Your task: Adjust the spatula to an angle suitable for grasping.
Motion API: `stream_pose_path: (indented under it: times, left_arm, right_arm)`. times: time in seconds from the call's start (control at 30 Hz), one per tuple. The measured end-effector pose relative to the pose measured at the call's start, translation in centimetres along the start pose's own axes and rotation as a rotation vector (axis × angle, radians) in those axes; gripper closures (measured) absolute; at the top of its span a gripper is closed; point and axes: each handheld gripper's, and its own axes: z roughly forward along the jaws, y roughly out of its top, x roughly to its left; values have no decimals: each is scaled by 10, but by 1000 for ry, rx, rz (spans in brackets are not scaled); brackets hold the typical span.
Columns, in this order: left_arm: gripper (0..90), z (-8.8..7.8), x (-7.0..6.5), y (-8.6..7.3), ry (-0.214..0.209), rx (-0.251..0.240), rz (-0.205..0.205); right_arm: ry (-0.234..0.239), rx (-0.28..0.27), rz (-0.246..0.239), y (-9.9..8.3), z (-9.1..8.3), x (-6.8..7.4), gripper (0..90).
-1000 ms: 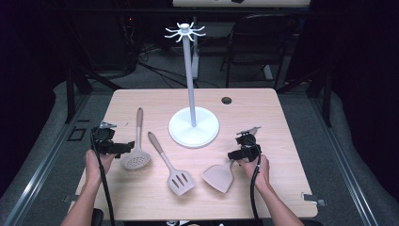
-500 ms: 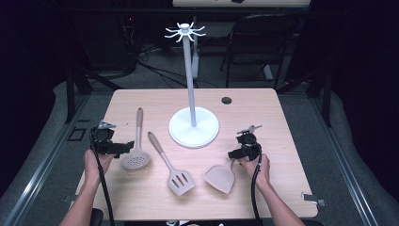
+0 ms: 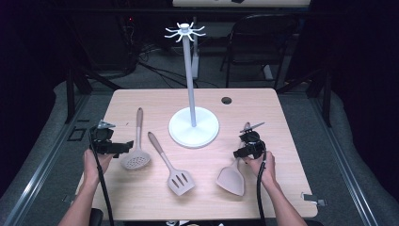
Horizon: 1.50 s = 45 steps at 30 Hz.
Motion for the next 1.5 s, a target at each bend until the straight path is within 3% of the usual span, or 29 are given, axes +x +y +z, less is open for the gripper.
stream_pose_path:
  times: [0.43, 0.67, 0.8, 1.13, 1.17, 1.23, 1.4, 1.47, 1.5]
  left_arm:
    - [0, 2, -1, 1, -11, 10, 12]
    - [0, 4, -3, 1, -13, 22, 20]
    - [0, 5, -3, 1, -12, 24, 20]
    - [0, 7, -6, 2, -13, 34, 34]
    - [0, 7, -7, 2, -12, 32, 34]
    - [0, 8, -8, 2, -16, 36, 44]
    - [0, 9, -9, 2, -15, 34, 45]
    - [0, 9, -9, 2, -15, 33, 45]
    - [0, 8, -8, 2, -22, 34, 49]
  right_arm:
    - [24, 41, -22, 0, -6, -2, 630]
    - [44, 52, -10, 0, -7, -1, 675]
    - [78, 48, -5, 1, -6, -3, 704]
    - [52, 43, -16, 0, -7, 1, 693]
    - [37, 15, -11, -1, -5, 3, 686]
    - [3, 12, -38, -1, -4, 6, 678]
    - [-35, 21, -44, 0, 0, 6, 629]
    - [-24, 23, -35, 0, 1, 6, 621]
    - [6, 37, -21, 0, 4, 3, 616]
